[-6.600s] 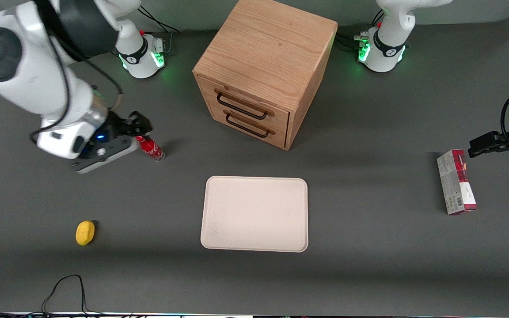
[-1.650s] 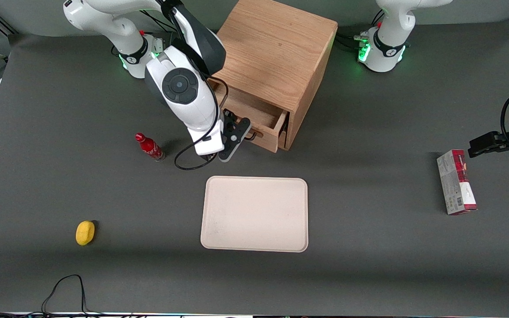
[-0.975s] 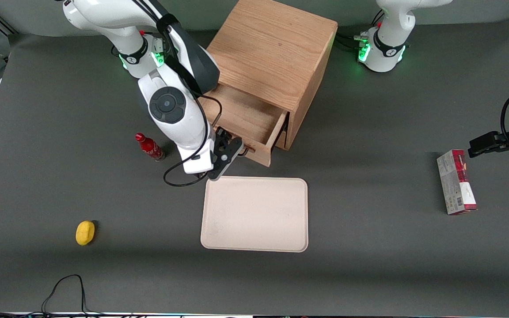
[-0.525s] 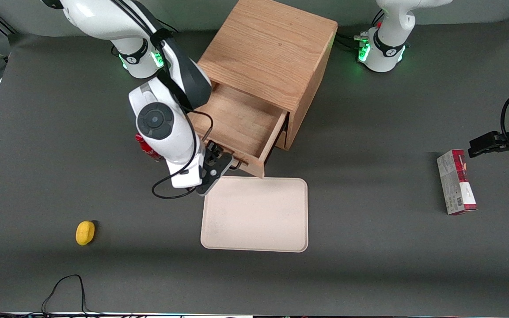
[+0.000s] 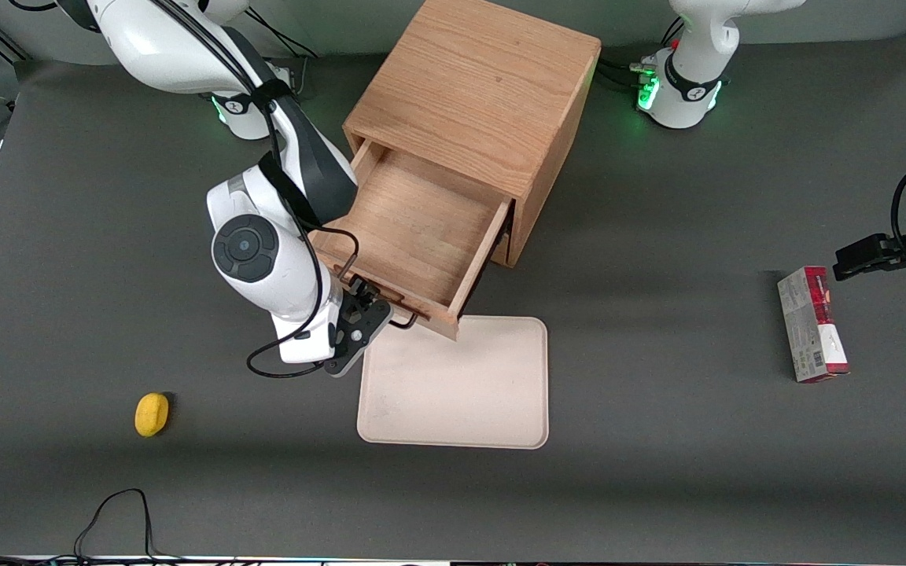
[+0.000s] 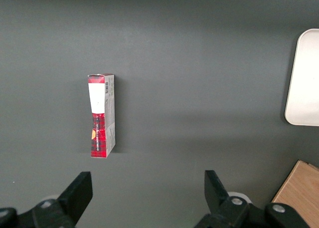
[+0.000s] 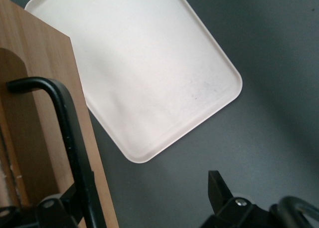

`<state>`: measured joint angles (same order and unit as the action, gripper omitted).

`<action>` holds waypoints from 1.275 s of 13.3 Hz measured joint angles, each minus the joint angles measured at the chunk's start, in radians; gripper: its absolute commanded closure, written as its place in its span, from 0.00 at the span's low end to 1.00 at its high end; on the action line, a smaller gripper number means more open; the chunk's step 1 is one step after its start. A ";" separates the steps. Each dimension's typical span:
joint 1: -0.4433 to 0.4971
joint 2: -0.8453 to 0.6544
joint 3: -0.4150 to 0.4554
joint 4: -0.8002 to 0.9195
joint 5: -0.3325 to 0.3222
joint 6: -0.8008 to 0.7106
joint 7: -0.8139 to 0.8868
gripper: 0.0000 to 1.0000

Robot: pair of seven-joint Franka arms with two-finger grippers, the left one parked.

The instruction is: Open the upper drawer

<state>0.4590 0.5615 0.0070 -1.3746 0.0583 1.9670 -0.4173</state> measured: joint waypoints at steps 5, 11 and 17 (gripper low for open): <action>-0.035 0.046 0.000 0.066 0.000 -0.007 -0.007 0.00; -0.038 0.050 0.003 0.093 0.000 -0.028 -0.008 0.00; -0.066 0.023 -0.012 0.295 0.000 -0.232 -0.001 0.00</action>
<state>0.3931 0.5843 -0.0052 -1.0799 0.0582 1.7347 -0.4184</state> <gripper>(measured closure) 0.000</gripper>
